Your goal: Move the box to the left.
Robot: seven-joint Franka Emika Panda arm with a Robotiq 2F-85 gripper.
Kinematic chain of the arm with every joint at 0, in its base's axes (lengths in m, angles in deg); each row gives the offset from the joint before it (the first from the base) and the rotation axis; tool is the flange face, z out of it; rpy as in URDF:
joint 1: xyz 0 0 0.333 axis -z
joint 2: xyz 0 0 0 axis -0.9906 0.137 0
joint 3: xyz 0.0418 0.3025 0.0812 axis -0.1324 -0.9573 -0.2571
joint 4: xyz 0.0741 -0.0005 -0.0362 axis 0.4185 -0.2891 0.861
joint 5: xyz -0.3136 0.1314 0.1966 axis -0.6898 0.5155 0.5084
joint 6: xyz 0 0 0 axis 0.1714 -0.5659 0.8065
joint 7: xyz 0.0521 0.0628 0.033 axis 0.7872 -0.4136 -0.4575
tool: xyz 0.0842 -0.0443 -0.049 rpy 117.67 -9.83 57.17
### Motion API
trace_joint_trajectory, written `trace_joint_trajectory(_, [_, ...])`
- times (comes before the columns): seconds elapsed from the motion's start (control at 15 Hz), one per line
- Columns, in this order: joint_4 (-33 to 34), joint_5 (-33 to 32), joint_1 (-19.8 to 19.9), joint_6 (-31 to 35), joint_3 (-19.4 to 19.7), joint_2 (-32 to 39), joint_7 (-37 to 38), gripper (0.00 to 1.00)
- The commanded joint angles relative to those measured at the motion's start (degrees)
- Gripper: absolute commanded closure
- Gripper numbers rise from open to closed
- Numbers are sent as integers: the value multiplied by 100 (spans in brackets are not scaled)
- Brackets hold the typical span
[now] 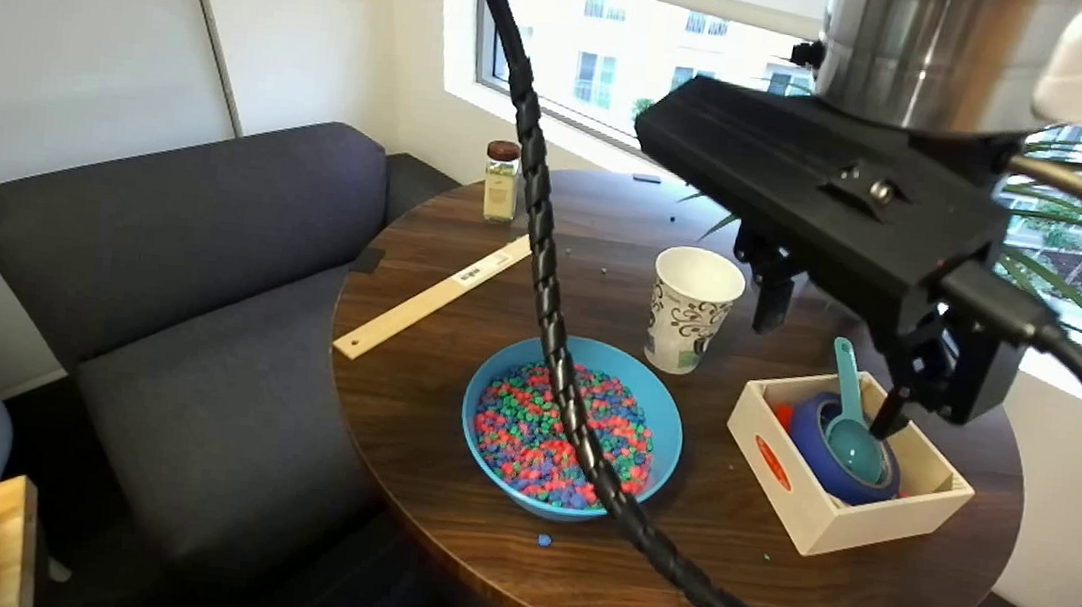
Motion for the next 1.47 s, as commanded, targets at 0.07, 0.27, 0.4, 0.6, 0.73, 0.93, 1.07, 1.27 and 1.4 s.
trace_joint_trajectory(0.07, [552, 180, 156, -350, 48, 910, 538, 0])
trace_joint_trajectory(0.27, [901, 445, 275, -330, 21, 1372, 876, 0])
trace_joint_trajectory(0.4, [1214, 614, 361, -293, 13, 1621, 1052, 0])
trace_joint_trajectory(0.6, [1704, 712, 450, -330, 39, 1927, 1351, 1])
trace_joint_trajectory(0.73, [1945, 631, 474, -358, 70, 2087, 1511, 15])
trace_joint_trajectory(0.93, [2123, 577, 477, -392, 32, 2236, 1516, 48])
trace_joint_trajectory(1.07, [2102, 468, 396, -208, 28, 2275, 1504, 62])
trace_joint_trajectory(1.27, [2175, 413, 335, -227, -2, 2371, 1450, 67])
trace_joint_trajectory(1.4, [2186, 240, 257, -167, 55, 2421, 1495, 61])
